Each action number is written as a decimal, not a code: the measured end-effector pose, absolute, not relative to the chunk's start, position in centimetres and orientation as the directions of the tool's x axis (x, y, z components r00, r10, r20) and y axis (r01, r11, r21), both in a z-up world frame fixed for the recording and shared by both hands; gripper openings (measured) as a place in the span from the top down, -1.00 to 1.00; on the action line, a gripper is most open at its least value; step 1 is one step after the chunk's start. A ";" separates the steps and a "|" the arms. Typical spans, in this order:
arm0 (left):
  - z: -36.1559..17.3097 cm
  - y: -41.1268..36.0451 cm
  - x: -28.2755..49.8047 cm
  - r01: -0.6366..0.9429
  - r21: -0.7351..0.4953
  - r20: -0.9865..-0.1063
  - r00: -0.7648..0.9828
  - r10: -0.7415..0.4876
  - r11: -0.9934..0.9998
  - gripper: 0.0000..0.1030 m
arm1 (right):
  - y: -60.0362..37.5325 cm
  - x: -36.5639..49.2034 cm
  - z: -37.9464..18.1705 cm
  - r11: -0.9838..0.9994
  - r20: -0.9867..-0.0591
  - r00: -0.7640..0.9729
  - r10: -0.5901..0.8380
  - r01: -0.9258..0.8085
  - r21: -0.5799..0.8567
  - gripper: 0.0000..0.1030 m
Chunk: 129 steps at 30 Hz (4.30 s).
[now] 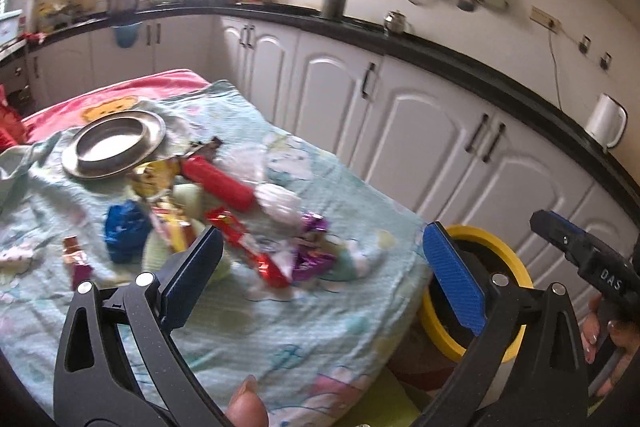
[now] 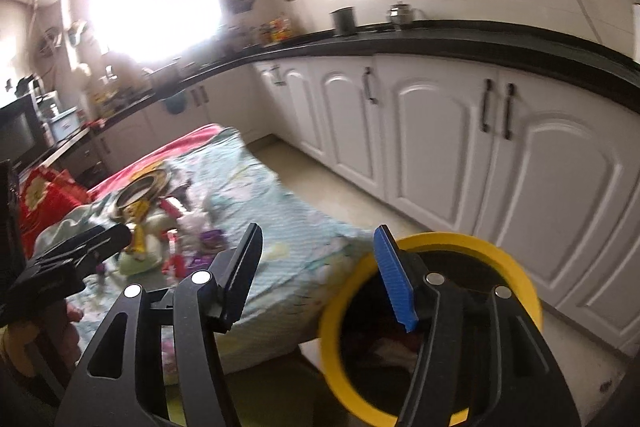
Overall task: Collect trash
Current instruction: 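Grasp the brown snack wrapper with the left tool while the right tool grasps the white mesh net, then carry the snack wrapper with the left tool while the right tool carries the mesh net to the bin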
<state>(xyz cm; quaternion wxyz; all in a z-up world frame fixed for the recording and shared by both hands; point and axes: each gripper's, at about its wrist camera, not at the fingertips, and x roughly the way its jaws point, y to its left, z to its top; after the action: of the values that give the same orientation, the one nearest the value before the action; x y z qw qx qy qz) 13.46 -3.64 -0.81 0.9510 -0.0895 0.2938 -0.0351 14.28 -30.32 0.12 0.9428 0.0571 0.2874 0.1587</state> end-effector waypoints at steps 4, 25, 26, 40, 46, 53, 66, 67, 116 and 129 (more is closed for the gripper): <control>-0.9 -1.4 13.5 -0.032 -0.209 -0.554 0.827 -0.092 0.977 -0.79 | -27.7 15.0 0.5 0.925 -0.526 0.762 0.378 -0.330 0.186 -0.10; -4.5 6.9 14.4 -0.228 -0.305 -0.636 0.771 -0.020 0.924 -0.59 | -16.0 23.3 -2.2 0.814 -0.644 0.562 0.519 -0.554 0.172 -0.09; -4.7 7.1 14.5 -0.231 -0.313 -0.641 0.767 -0.026 0.921 -0.52 | -15.7 23.8 -2.4 0.811 -0.648 0.556 0.521 -0.559 0.171 -0.09; -6.7 6.9 17.5 -0.248 -0.353 -0.694 0.716 -0.075 0.902 -0.02 | -12.0 27.8 -5.5 0.769 -0.722 0.440 0.535 -0.607 0.200 0.13; -7.1 7.2 17.8 -0.270 -0.352 -0.703 0.709 -0.062 0.896 0.06 | -10.9 28.4 -6.7 0.762 -0.736 0.406 0.542 -0.606 0.227 0.30; -7.4 7.5 17.5 -0.280 -0.347 -0.710 0.701 -0.056 0.895 0.28 | -10.3 28.5 -7.4 0.766 -0.735 0.409 0.541 -0.600 0.231 0.80; -7.0 7.2 16.6 -0.255 -0.337 -0.699 0.713 -0.059 0.906 0.55 | -12.5 26.4 -4.9 0.787 -0.649 0.515 0.560 -0.575 0.223 0.82; -6.9 7.1 16.5 -0.252 -0.334 -0.695 0.716 -0.058 0.908 0.55 | -12.7 26.1 -4.6 0.787 -0.642 0.522 0.562 -0.576 0.221 0.82; -0.2 -3.5 13.5 0.053 -0.259 -0.572 0.796 -0.197 0.965 0.55 | -27.0 16.2 1.5 0.884 -0.513 0.724 0.462 -0.424 0.197 0.83; -0.5 -8.3 13.8 0.159 -0.225 -0.581 0.770 -0.263 0.961 0.55 | -32.3 14.5 1.2 0.924 -0.517 0.767 0.381 -0.311 0.221 0.83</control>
<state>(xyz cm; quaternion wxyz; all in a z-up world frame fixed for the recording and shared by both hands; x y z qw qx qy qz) 13.83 -8.30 -0.55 0.9372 -0.0816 0.3198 -0.1126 14.46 -32.29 1.20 0.9379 0.0614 0.2874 0.1844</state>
